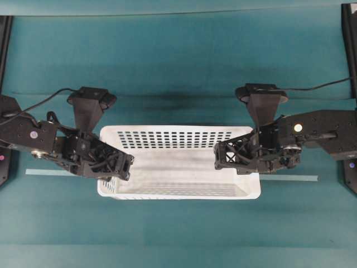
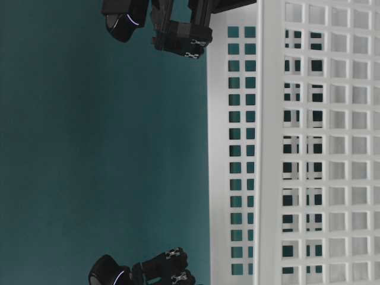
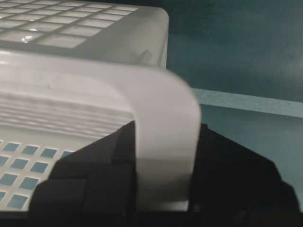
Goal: Lift the white basket with both hands.
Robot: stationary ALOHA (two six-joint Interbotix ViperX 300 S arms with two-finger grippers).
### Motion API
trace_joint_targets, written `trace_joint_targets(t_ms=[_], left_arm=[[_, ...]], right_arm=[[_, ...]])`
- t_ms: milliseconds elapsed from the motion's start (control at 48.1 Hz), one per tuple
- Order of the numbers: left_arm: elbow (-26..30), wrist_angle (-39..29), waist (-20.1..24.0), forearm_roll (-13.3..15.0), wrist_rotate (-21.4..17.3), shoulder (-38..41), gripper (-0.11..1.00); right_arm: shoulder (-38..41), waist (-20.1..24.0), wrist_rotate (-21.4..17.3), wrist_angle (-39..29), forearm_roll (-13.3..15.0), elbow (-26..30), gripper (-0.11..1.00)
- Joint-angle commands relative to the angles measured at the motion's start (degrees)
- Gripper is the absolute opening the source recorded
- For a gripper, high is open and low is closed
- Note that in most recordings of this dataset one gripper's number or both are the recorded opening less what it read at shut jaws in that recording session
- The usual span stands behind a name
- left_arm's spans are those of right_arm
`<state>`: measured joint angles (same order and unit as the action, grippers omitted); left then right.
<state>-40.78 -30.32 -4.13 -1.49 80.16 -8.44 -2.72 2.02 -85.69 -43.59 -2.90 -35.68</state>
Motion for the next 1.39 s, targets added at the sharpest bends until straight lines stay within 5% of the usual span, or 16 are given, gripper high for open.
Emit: trace_joint_targets(t_ms=[0,935,1018,1143,1247,1372], left_arm=[[1.1,0.7,0.2,-0.3,-0.3,-0.4,0.13],[-2.1,3.0,0.1,-1.0,-1.2,0.4,0.13],[-2.5,3.0,0.1,-1.0,-1.2,0.3,0.22],[-2.7,3.0,0.1,-1.1,-1.1,0.0,0.57],[-3.0,3.0,0.1,-1.0,-1.1,-0.1,0.86],[-3.0,3.0,0.1,-1.1,-1.1,-0.3,0.92]], right_arm=[[0.4,1.4,0.4,1.2,0.2,0.6,0.16],[1.8,1.9,0.4,2.5,0.1,-1.2,0.16],[1.8,1.8,0.4,2.5,0.1,-1.1,0.17],[1.7,1.9,-0.1,3.3,0.2,-1.3,0.35],[1.5,1.8,-0.5,4.7,0.2,-1.4,0.63],[1.1,1.5,-0.8,4.5,0.5,-1.7,0.92]])
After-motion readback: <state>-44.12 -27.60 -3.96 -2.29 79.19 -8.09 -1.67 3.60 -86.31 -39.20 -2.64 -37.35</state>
